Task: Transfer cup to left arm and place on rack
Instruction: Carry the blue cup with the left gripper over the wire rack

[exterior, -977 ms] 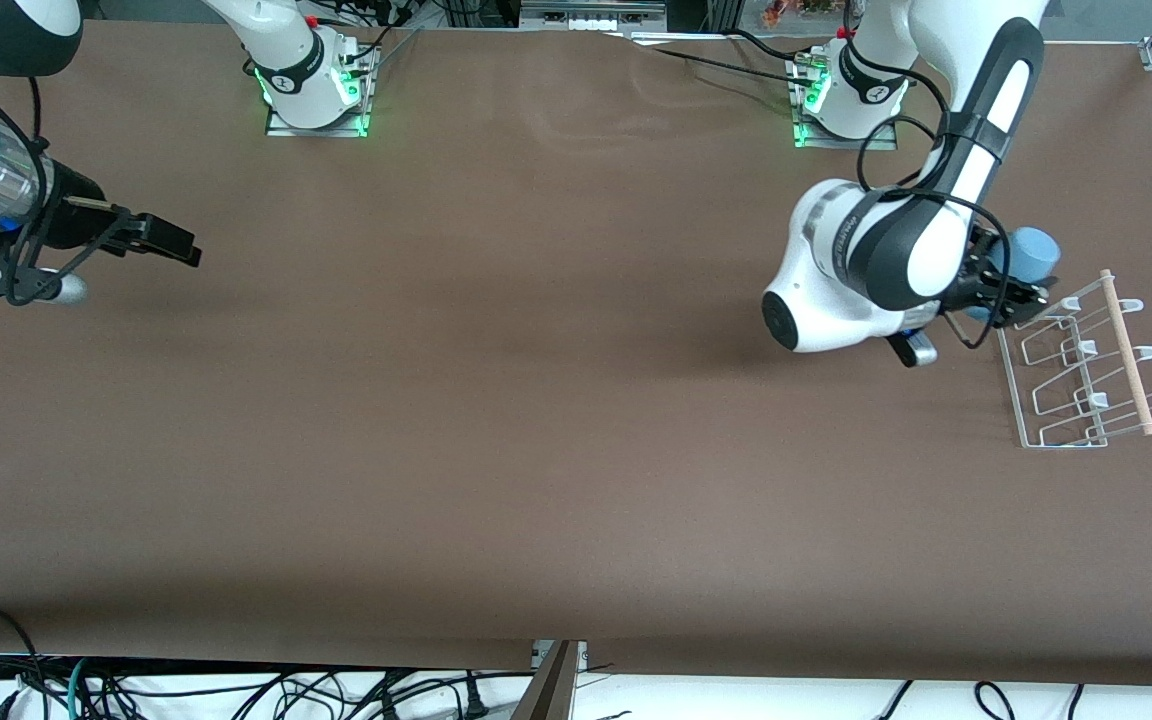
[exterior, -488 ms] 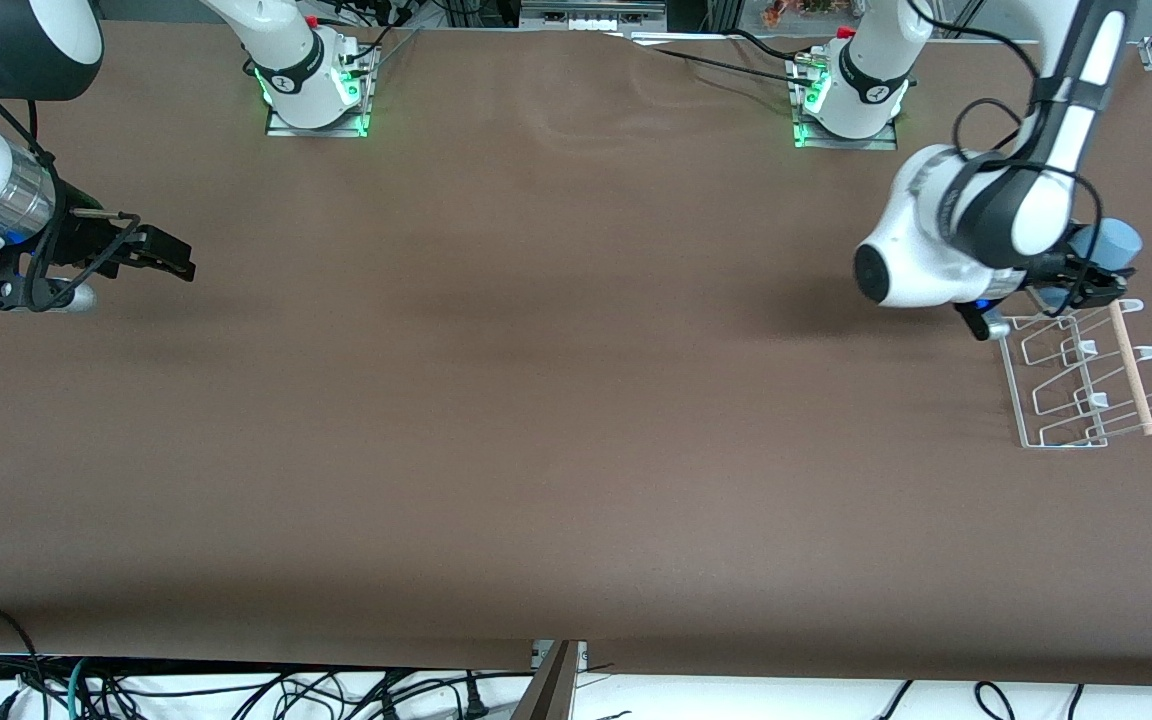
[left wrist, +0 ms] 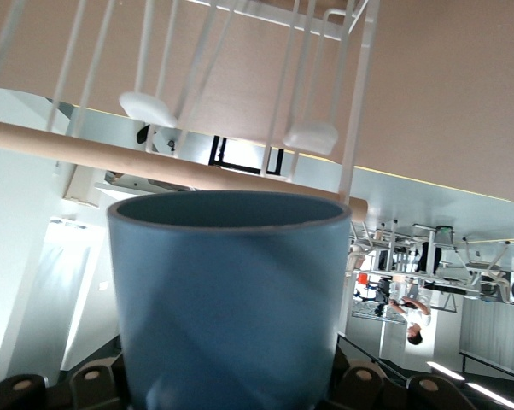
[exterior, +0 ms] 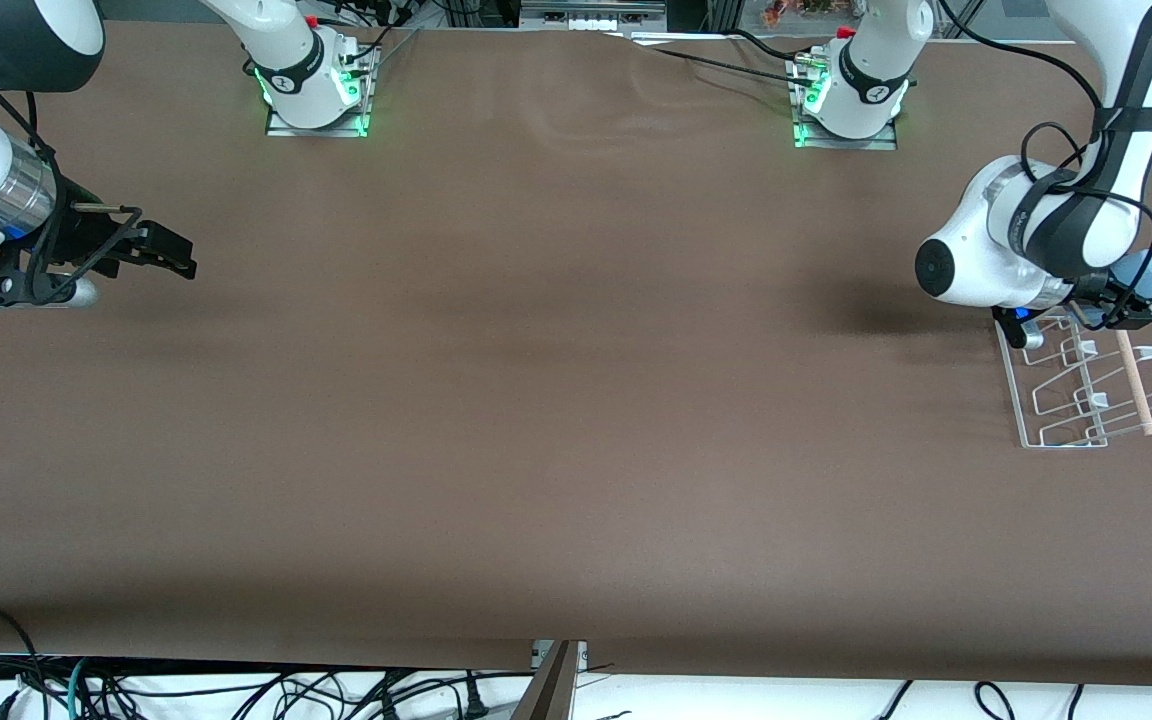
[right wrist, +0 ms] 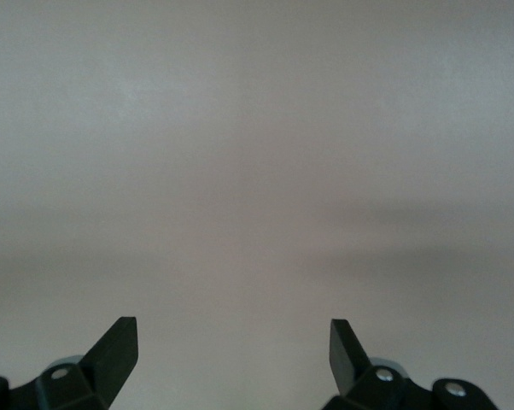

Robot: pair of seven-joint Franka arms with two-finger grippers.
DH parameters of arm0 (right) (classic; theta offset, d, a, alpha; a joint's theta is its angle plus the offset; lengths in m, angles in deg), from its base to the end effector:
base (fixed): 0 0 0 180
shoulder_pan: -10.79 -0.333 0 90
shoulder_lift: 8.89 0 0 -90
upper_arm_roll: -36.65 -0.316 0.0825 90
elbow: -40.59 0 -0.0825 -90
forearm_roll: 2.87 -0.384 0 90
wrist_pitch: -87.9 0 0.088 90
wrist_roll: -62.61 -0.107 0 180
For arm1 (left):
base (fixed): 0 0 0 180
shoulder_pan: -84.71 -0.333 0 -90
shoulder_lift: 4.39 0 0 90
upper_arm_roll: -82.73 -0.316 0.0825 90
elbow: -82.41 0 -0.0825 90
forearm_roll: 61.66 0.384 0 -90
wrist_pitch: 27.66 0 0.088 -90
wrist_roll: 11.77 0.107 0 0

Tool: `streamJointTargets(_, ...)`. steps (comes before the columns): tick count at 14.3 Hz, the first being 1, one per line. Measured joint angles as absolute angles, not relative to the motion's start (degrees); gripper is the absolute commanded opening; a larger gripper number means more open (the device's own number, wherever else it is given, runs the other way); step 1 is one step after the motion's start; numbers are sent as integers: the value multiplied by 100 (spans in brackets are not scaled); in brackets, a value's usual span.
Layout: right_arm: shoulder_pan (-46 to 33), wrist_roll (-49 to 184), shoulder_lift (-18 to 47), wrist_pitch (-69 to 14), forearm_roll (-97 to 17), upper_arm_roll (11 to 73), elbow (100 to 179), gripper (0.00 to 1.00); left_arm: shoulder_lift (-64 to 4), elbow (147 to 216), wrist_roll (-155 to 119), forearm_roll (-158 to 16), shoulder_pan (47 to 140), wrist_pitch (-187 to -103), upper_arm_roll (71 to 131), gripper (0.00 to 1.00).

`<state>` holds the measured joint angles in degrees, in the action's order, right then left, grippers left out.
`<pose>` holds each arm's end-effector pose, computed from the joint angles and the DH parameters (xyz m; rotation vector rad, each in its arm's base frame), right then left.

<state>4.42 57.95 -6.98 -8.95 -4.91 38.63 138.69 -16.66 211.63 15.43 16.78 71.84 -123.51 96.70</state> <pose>0.5655 0.0471 0.5490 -3.1106 0.0155 0.0897 0.4990 0.0862 0.2842 -1.5595 1.1743 0.9995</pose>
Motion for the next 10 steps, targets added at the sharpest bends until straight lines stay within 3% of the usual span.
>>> streamJointTargets(3,404,5802,-675,-895,-491,3862,13720,99,-1756,21223,1398,1698,7160,-12344,9672,0)
streamJointTargets(4,402,5814,-630,-895,-491,3862,13642,99,-1796,21255,1372,1707,7147,-12335,9669,8)
streamJointTargets(10,397,5993,-406,-894,-411,3863,13417,99,-1863,21368,1335,1883,7133,-12299,9659,9)
